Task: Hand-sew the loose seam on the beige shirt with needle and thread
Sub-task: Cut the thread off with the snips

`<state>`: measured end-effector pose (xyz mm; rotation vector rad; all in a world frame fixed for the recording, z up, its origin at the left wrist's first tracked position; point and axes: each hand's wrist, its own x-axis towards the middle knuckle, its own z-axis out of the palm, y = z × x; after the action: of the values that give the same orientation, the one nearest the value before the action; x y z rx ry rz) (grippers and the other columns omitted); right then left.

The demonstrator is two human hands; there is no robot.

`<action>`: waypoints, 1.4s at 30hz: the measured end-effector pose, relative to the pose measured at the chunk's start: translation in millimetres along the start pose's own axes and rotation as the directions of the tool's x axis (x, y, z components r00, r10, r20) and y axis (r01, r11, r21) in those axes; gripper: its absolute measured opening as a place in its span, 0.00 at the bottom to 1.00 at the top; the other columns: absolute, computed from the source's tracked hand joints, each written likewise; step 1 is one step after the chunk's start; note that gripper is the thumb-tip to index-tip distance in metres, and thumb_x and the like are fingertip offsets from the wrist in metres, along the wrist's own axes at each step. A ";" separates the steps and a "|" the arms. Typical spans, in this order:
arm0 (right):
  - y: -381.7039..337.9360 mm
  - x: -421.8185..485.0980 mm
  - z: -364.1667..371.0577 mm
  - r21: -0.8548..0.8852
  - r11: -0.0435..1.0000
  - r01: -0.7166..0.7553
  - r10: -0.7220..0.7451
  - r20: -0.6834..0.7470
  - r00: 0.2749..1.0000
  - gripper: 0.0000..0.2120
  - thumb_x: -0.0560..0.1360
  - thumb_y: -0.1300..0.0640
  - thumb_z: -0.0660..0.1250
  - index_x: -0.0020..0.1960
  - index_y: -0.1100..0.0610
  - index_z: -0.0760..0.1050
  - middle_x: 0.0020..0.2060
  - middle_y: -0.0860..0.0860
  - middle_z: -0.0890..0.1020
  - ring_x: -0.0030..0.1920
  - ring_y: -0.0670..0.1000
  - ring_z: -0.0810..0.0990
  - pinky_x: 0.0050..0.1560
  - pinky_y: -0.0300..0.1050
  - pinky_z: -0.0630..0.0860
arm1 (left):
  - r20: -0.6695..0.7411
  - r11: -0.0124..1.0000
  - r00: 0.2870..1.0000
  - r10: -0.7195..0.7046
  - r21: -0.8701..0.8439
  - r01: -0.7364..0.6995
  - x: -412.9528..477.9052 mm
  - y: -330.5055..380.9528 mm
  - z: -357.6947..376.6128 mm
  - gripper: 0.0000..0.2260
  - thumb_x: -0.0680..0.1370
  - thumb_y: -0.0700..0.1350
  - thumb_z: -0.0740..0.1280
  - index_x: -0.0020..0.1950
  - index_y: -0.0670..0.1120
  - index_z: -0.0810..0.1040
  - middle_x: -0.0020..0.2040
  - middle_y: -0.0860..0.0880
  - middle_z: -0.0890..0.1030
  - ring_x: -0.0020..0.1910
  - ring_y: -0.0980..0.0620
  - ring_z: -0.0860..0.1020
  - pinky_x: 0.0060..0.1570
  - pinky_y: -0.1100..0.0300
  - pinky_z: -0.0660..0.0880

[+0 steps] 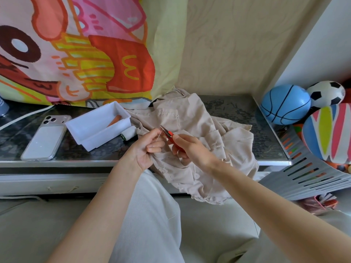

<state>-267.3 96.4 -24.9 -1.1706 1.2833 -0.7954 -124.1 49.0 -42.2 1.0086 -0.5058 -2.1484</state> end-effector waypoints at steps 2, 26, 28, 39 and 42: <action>1.8 2.7 1.0 0.017 1.000 -0.005 0.005 0.004 1.000 0.17 0.82 0.54 0.55 0.37 0.58 0.67 0.29 0.51 0.69 0.20 0.41 0.62 0.22 0.35 0.58 | 0.008 1.000 1.000 -0.016 0.011 0.016 -1.4 0.4 1.3 0.24 0.80 0.42 0.57 0.23 0.46 0.70 0.17 0.55 0.59 0.12 0.56 0.58 0.13 0.67 0.57; 29.9 10.6 -16.7 -0.277 0.960 0.031 -0.110 -0.276 0.955 0.13 0.75 0.54 0.69 0.59 0.51 0.72 0.31 0.46 0.71 0.31 0.41 0.70 0.34 0.33 0.66 | -0.074 0.703 0.937 0.341 0.682 -0.202 12.2 -18.2 5.6 0.08 0.81 0.41 0.61 0.41 0.45 0.74 0.30 0.50 0.65 0.21 0.60 0.64 0.22 0.71 0.60; 26.6 16.0 -18.6 -0.133 0.991 0.023 -0.060 -0.281 0.958 0.08 0.76 0.54 0.68 0.54 0.54 0.78 0.28 0.43 0.73 0.25 0.39 0.69 0.33 0.32 0.65 | -0.002 0.661 0.937 0.350 0.710 -0.246 9.9 -16.7 3.8 0.08 0.81 0.42 0.61 0.43 0.45 0.76 0.28 0.52 0.65 0.22 0.60 0.63 0.23 0.71 0.60; 4.9 26.2 -13.9 0.575 0.796 -0.186 0.260 -0.047 0.965 0.08 0.78 0.65 0.62 0.41 0.59 0.74 0.25 0.45 0.79 0.16 0.41 0.59 0.16 0.30 0.53 | 0.116 0.487 0.883 0.456 0.798 -0.356 7.8 -15.4 -9.5 0.09 0.78 0.45 0.65 0.39 0.49 0.79 0.39 0.45 0.71 0.40 0.49 0.68 0.44 0.56 0.66; 1.9 30.3 -19.5 0.607 0.777 -0.167 0.245 -0.046 0.968 0.08 0.79 0.63 0.61 0.42 0.58 0.74 0.26 0.44 0.80 0.16 0.41 0.59 0.16 0.31 0.54 | 0.102 0.465 0.890 0.445 0.823 -0.327 6.9 -15.0 -13.3 0.07 0.78 0.42 0.65 0.41 0.45 0.77 0.38 0.44 0.70 0.40 0.50 0.68 0.43 0.57 0.66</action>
<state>-281.6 64.4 -33.6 -0.4614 1.1095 -1.0232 -123.2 53.5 -62.9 1.3256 -1.6272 -1.3505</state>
